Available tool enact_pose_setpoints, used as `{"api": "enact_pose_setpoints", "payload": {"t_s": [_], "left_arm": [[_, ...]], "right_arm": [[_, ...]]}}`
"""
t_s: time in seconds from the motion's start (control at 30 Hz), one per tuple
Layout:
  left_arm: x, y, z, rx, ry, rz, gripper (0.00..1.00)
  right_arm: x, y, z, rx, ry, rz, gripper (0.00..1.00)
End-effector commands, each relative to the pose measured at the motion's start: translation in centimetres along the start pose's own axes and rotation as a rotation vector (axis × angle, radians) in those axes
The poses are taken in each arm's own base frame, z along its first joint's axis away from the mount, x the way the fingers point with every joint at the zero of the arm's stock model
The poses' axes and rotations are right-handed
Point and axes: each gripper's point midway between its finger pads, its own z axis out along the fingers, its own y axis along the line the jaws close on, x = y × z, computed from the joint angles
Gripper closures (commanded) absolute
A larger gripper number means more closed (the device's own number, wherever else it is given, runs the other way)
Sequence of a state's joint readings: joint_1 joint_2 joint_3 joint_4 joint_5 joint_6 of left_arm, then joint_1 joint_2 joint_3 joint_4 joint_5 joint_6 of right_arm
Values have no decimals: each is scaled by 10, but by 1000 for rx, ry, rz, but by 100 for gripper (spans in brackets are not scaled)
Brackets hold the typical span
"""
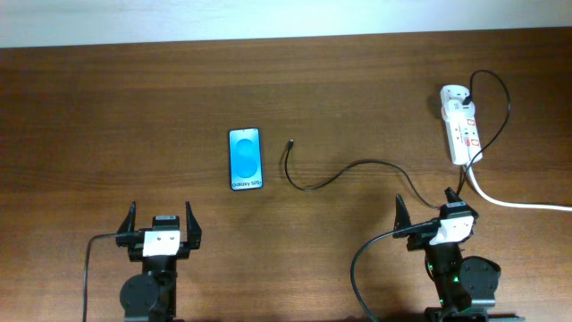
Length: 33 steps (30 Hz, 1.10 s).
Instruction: Plug charger to phone and switch on socket
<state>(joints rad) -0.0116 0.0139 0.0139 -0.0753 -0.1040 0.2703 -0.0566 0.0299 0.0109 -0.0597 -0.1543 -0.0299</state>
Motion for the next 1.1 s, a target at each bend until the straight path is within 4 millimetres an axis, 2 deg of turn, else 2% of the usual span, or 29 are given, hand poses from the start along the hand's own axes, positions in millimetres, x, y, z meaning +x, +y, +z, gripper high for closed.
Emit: {"api": "enact_pose_setpoints", "payload": {"t_s": [0.0, 0.23, 0.33, 0.4, 0.5, 0.67, 0.77, 0.83, 0.9, 0.93, 1.07], "left_arm": [[1, -1, 0, 4, -2, 15, 1], [1, -1, 0, 5, -3, 15, 1], [-9, -9, -1, 57, -47, 9, 1], [-25, -14, -2, 93, -116, 2, 1], [-53, -9, -7, 94, -188, -54, 1], [-123, 1, -6, 136, -252, -49, 1], [-166, -1, 14, 206, -244, -43, 1], [-185, -4, 30, 248, -227, -40, 1], [-195, -10, 58, 290, -176, -42, 1], [-196, -16, 79, 316, -128, -45, 1], [-201, -60, 143, 460, 46, -45, 1]], "right_arm": [[5, -2, 1, 11, 15, 6, 2], [5, -2, 1, 11, 15, 6, 2], [5, -2, 1, 11, 15, 6, 2], [5, -2, 1, 11, 15, 6, 2], [5, -2, 1, 11, 15, 6, 2], [5, -2, 1, 11, 15, 6, 1], [5, -2, 1, 11, 15, 6, 2], [5, -2, 1, 11, 15, 6, 2], [5, -2, 1, 11, 15, 6, 2], [5, -2, 1, 11, 15, 6, 2], [5, -2, 1, 11, 15, 6, 2]]}}
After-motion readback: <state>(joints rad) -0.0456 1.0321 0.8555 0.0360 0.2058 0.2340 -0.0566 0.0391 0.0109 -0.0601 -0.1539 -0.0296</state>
